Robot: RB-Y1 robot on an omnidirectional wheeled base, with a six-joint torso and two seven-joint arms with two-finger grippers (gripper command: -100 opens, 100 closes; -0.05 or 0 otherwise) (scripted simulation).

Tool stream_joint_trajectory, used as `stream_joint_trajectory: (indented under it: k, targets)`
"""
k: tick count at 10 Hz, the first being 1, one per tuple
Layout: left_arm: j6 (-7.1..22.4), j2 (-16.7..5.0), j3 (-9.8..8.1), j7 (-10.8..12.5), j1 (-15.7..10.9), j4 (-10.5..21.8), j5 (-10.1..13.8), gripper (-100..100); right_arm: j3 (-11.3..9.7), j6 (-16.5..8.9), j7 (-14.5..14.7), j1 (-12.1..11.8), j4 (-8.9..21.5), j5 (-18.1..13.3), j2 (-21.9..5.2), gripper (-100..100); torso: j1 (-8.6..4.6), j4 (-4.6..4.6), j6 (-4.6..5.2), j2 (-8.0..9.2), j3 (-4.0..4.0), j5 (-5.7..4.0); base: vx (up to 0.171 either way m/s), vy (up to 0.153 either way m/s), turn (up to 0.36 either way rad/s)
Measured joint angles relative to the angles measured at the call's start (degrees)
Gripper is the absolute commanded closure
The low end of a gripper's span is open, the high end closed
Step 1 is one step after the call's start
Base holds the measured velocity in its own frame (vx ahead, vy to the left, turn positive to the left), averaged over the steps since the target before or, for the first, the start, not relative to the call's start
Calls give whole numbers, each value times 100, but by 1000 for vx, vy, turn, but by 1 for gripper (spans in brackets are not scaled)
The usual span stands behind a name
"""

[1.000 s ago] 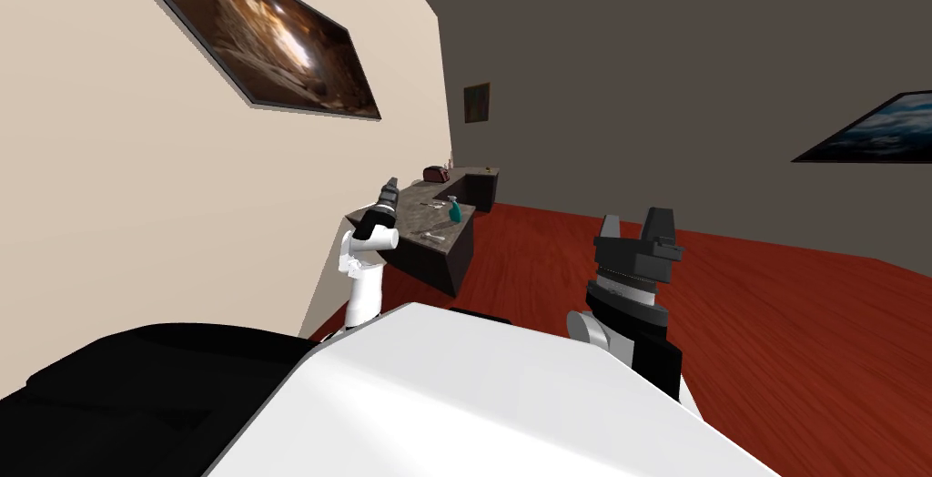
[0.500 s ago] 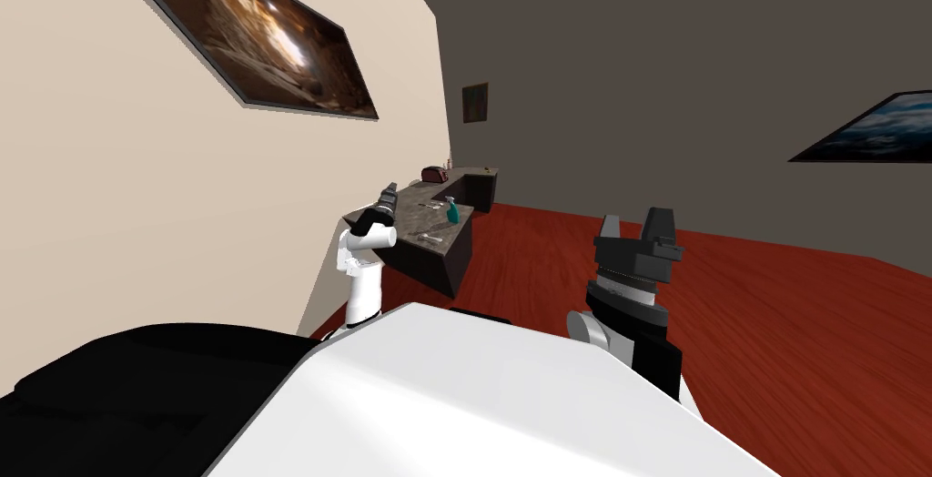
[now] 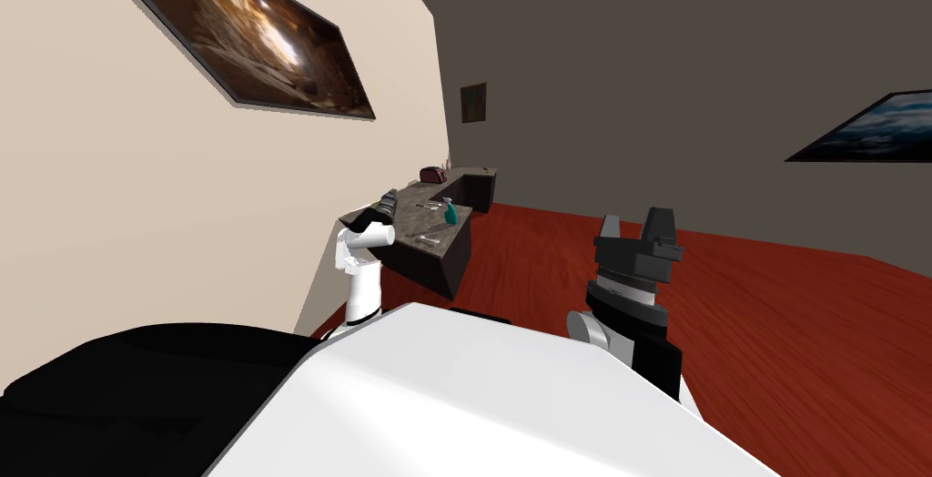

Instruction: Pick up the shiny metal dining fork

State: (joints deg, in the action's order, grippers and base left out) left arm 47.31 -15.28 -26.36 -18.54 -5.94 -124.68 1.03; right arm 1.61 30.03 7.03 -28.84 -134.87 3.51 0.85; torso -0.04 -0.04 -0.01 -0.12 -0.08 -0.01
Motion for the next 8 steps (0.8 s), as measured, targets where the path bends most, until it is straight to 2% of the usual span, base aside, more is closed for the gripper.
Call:
stream_joint_trajectory:
  k: [5, 8]
  targets:
    - [713, 20, -121, -122, -23, 42, 104, -100, 0, 0, 0, 0, 0, 0, 0, 0, -1, 0, 1, -3, -1, 0, 36, -17, -27]
    - [1195, -14, -184, -195, -112, 203, 160, -100, 0, 0, 0, 0, 0, 0, 0, 0, 1, -1, 1, -5, -3, 0, 38, -12, -28]
